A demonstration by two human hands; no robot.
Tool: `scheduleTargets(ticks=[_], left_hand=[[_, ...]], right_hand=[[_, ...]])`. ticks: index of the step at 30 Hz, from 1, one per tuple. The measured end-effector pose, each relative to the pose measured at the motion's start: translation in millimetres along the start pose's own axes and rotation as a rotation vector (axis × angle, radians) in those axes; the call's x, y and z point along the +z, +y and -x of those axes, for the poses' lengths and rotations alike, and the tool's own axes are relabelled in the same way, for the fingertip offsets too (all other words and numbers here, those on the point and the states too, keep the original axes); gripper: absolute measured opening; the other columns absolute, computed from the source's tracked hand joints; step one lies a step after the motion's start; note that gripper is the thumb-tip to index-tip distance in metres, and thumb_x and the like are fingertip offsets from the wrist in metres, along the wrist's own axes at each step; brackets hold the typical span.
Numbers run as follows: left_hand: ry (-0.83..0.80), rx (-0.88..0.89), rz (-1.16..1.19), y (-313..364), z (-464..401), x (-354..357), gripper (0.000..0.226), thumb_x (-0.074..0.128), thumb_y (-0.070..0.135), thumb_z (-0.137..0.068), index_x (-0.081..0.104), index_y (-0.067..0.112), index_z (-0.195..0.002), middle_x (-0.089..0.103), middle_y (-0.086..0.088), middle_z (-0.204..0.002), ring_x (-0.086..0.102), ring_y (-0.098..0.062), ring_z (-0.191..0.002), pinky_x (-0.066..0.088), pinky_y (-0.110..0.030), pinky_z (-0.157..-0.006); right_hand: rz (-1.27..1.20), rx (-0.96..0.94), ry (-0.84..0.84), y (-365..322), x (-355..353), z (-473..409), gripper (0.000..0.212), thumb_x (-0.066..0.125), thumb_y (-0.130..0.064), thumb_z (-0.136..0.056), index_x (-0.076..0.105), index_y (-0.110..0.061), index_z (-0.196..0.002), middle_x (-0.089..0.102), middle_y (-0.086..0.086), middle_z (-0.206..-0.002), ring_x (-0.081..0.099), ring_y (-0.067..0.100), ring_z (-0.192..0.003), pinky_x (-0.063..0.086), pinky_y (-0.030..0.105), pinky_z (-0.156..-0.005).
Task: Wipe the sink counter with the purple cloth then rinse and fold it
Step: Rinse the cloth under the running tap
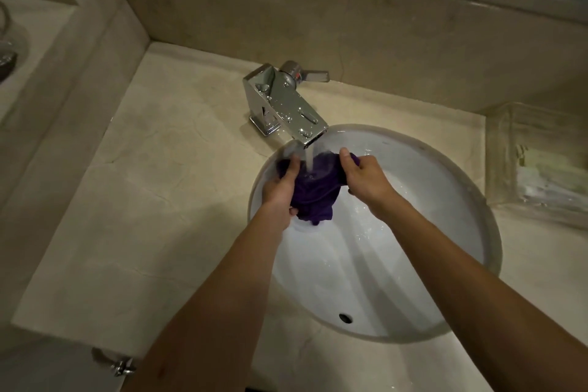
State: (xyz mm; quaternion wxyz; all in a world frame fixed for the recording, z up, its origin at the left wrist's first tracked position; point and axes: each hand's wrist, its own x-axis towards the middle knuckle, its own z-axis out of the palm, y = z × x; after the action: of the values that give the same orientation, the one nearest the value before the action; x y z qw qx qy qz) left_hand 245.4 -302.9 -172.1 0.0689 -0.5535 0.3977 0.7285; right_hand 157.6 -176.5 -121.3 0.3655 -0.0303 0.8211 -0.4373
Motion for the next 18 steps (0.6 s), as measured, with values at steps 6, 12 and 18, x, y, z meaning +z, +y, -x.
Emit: scheduleTargets(ticks=[6, 12, 18], left_hand=[[0.034, 0.251, -0.098, -13, -8, -1, 0.048, 0.062, 0.055, -0.092, 0.062, 0.029, -0.132, 0.070, -0.002, -0.125, 0.067, -0.026, -0.111, 0.055, -0.048, -0.098], [-0.008, 0.269, -0.090, -15, -10, 0, 0.058, 0.066, 0.063, -0.083, 0.066, 0.025, -0.126, 0.073, -0.007, -0.117, 0.070, -0.031, -0.104, 0.058, -0.049, -0.091], [-0.011, 0.257, -0.144, -17, -4, 10, 0.060, 0.059, 0.069, -0.086, 0.052, 0.037, -0.137, 0.065, -0.001, -0.125, 0.065, -0.028, -0.108, 0.058, -0.050, -0.090]], right_hand=[[-0.148, 0.055, -0.026, 18, 13, 9, 0.060, 0.042, -0.052, -0.105, 0.068, 0.000, -0.093, 0.073, 0.017, -0.092, 0.067, 0.029, -0.088, 0.053, 0.041, -0.091], [-0.186, -0.030, 0.033, 20, 28, 9, 0.043, 0.045, -0.041, -0.107, 0.075, -0.011, -0.097, 0.077, 0.011, -0.097, 0.067, 0.013, -0.080, 0.052, 0.015, -0.070], [-0.344, 0.074, -0.003, 13, 45, -3, 0.041, 0.044, -0.041, -0.108, 0.072, -0.011, -0.109, 0.078, 0.012, -0.103, 0.074, 0.026, -0.100, 0.059, 0.035, -0.088]])
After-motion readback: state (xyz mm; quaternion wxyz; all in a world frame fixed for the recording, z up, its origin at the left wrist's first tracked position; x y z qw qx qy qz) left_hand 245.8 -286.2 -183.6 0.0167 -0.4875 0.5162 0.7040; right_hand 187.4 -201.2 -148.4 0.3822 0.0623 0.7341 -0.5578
